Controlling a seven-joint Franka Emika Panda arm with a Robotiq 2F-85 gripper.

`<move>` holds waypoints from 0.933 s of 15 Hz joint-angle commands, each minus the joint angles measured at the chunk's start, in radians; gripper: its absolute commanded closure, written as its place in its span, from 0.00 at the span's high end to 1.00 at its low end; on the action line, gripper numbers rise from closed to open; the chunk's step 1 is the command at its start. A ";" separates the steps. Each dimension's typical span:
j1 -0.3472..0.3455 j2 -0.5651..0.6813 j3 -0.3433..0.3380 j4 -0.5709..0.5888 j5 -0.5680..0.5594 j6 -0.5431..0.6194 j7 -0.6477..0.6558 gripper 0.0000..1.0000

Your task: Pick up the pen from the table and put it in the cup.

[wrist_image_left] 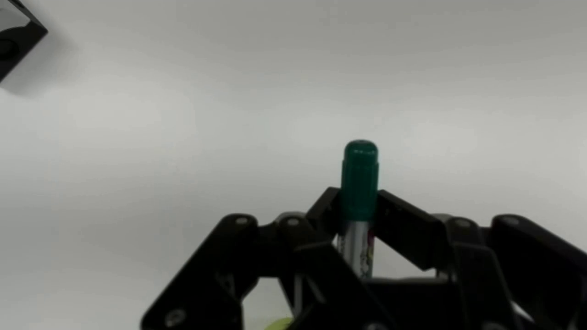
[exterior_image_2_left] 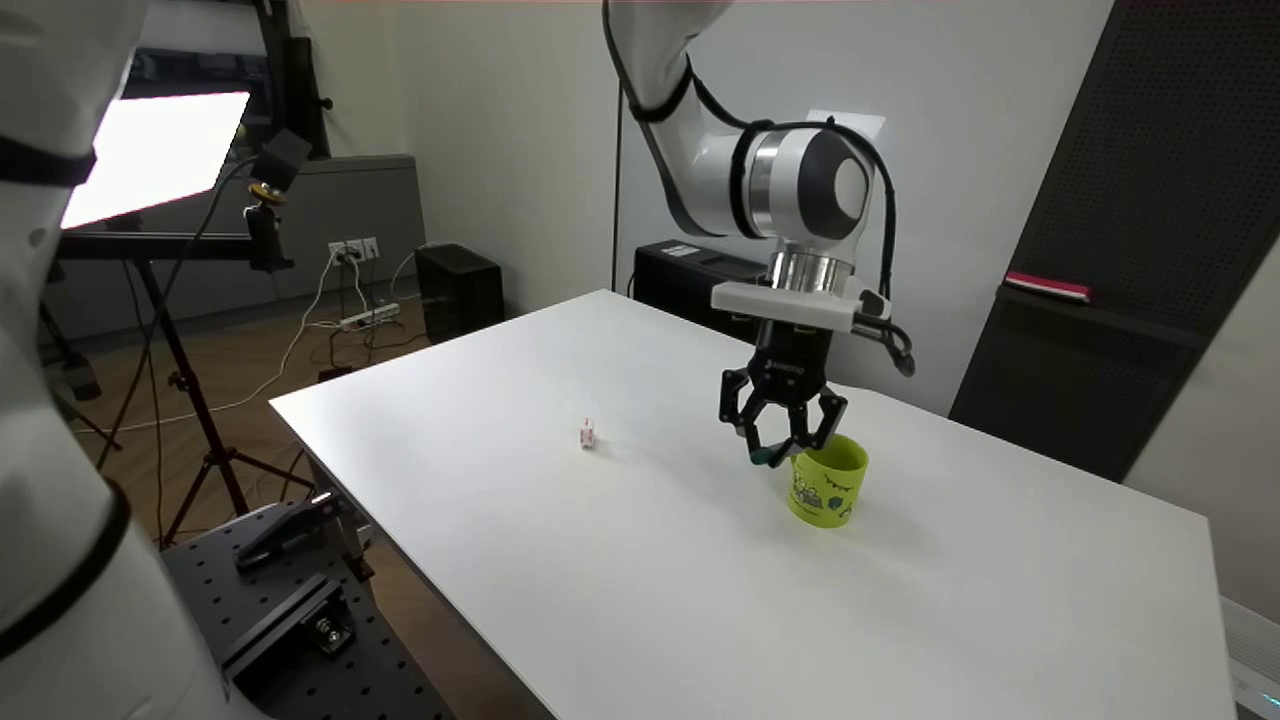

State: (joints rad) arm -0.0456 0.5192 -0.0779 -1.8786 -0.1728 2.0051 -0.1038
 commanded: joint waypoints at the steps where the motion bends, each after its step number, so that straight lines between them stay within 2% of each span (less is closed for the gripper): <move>1: -0.017 0.069 -0.003 0.111 0.017 -0.066 0.038 0.06; 14: -0.030 0.234 -0.002 0.390 0.050 -0.177 0.051 0.06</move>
State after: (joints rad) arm -0.0696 0.6924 -0.0768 -1.5836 -0.1347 1.8766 -0.0902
